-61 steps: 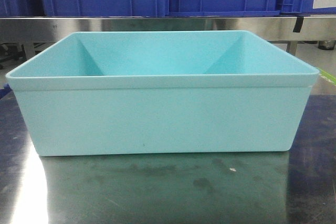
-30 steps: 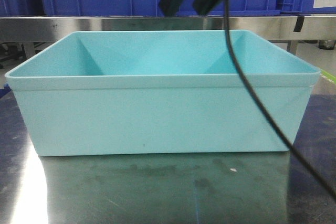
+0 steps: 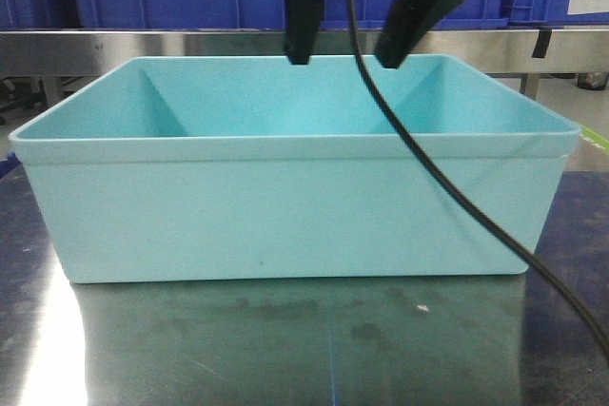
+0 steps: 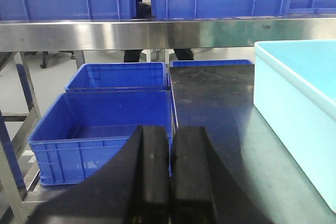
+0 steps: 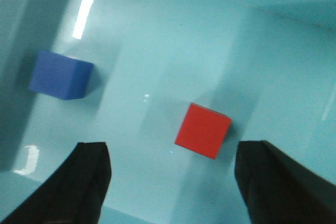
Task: Pick red cube and place on left shelf
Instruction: 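Lower the right gripper into the teal bin onto the red cube, then close the right gripper on the red cube and lift it out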
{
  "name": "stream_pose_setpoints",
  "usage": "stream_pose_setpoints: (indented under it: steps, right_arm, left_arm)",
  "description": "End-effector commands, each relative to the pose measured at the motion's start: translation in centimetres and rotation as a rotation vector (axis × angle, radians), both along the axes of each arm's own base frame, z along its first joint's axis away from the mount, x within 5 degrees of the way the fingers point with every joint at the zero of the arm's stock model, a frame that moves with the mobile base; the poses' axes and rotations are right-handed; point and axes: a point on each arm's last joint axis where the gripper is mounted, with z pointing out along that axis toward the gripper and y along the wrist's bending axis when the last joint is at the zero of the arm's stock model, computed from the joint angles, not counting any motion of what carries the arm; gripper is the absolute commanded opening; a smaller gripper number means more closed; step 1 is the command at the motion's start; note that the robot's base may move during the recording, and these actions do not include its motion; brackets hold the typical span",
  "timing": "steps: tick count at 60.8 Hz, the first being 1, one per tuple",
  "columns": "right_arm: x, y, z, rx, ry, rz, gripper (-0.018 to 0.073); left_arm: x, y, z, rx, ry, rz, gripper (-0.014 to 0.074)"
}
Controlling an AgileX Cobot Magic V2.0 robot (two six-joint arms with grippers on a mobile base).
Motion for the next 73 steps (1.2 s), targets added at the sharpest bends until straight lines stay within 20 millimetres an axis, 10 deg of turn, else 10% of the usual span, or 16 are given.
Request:
stream_pose_setpoints:
  steps: [1,42,73]
  right_arm:
    - [0.2,-1.0,2.3,-0.005,-0.069,-0.083,0.0603]
    - [3.0,1.1,-5.2,-0.076,0.075,-0.107,0.0581]
    - [3.3,1.4,-5.4,-0.052,0.062,-0.106,0.0148]
  left_arm:
    - [0.0,0.0,0.1,-0.009,-0.079,-0.008,0.0101]
    - [0.0,0.0,0.1,-0.009,-0.079,-0.008,0.0101]
    - [0.0,0.0,0.1,-0.009,-0.079,-0.008,0.0101]
